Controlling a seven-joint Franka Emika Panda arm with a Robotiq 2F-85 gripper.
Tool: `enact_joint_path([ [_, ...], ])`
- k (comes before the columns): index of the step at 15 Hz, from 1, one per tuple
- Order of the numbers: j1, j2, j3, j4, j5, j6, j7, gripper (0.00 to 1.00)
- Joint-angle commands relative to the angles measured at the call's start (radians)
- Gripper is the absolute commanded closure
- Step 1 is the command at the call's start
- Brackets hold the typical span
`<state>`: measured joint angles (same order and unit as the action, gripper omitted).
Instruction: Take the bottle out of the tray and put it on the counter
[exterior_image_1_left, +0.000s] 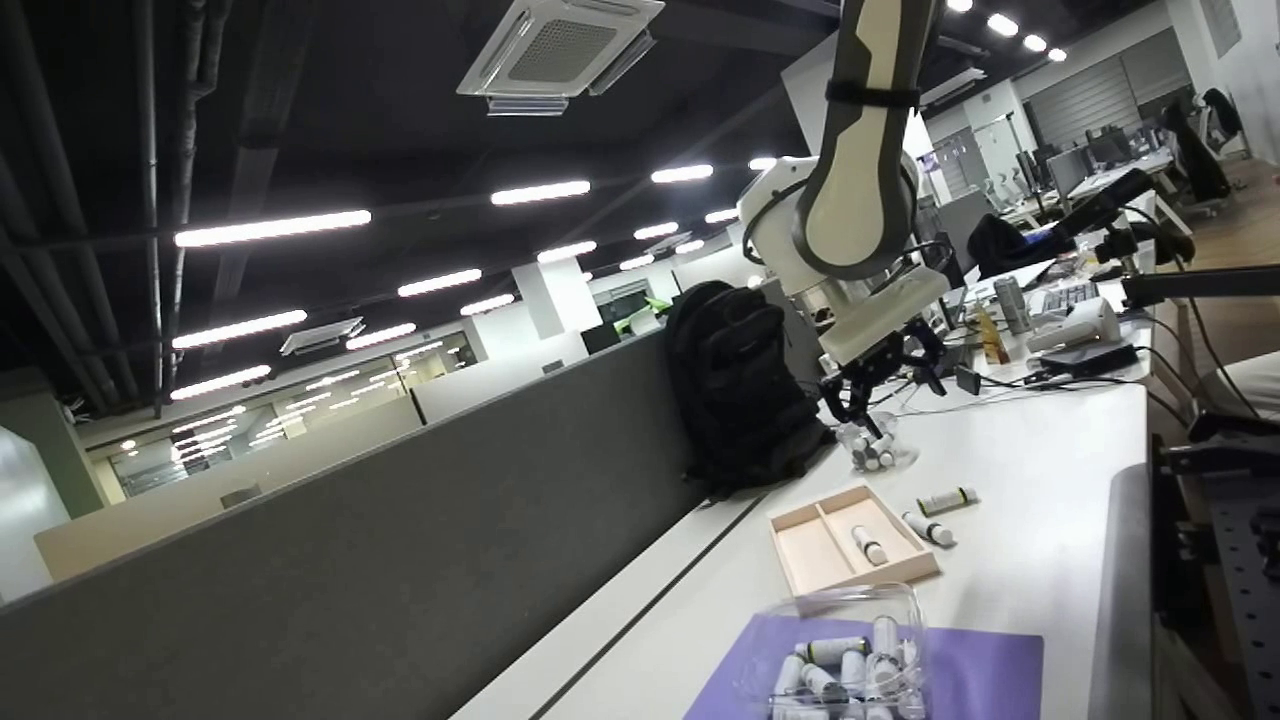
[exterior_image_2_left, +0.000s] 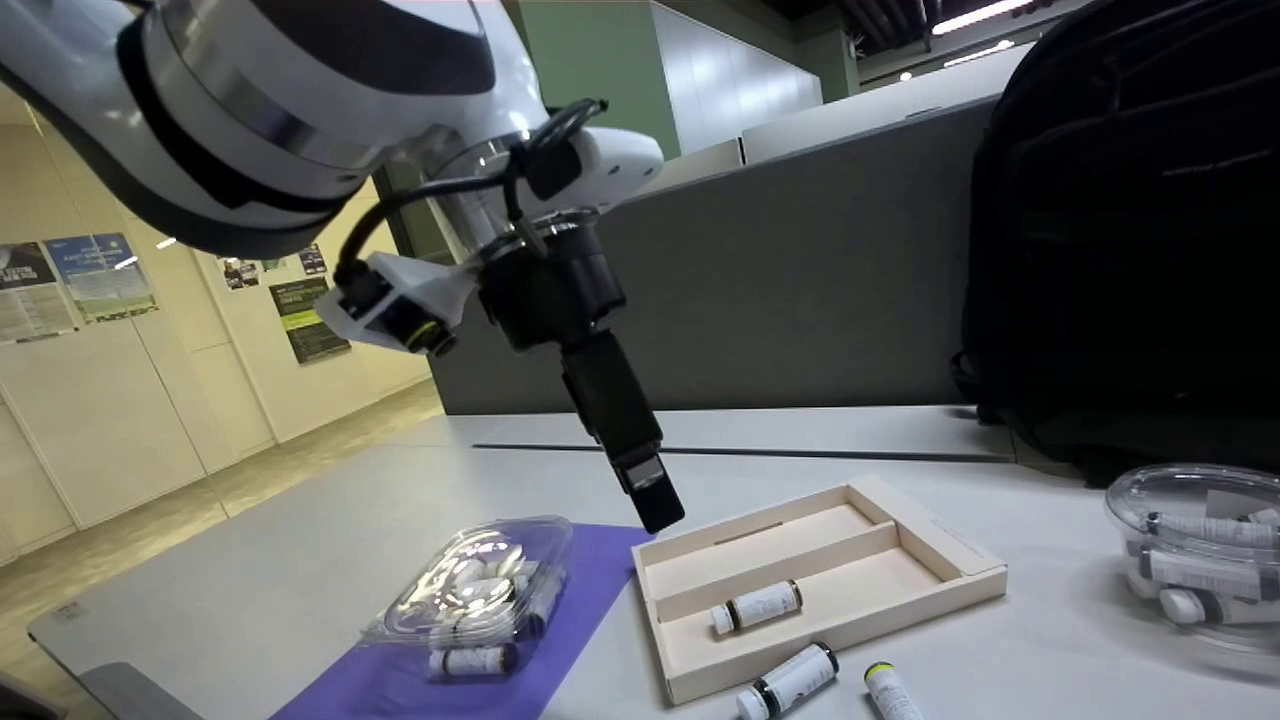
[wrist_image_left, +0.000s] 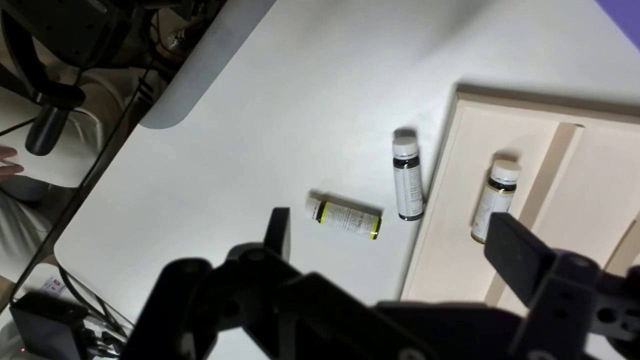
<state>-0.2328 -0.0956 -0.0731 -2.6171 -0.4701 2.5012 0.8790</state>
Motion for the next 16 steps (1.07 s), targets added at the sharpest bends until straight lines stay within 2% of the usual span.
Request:
enact_joint_path([
  [1, 0.019, -0.002, -0.007, 0.001, 0.001, -0.003, 0.0, 0.0],
  [5, 0.036, 0.128, -0.061, 0.051, 0.277, 0.135, -0.36, 0.0],
  [6, 0.045, 0.165, -0.06, 0.055, 0.375, 0.183, -0.446, 0.0],
  [8, 0.04, 0.228, -0.058, 0.081, 0.501, 0.253, -0.632, 0.0],
  [9, 0.03, 0.26, -0.053, 0.104, 0.557, 0.265, -0.722, 0.0],
  [10, -0.038, 0.298, -0.003, 0.131, 0.599, 0.274, -0.809, 0.0],
  [11, -0.011, 0.332, -0.052, 0.164, 0.617, 0.251, -0.852, 0.0],
  [12, 0.025, 0.26, -0.058, 0.087, 0.585, 0.268, -0.77, 0.0],
  [15, 0.001, 0.33, -0.065, 0.144, 0.611, 0.267, -0.843, 0.0],
  [16, 0.021, 0.35, -0.091, 0.155, 0.58, 0.278, -0.786, 0.0],
])
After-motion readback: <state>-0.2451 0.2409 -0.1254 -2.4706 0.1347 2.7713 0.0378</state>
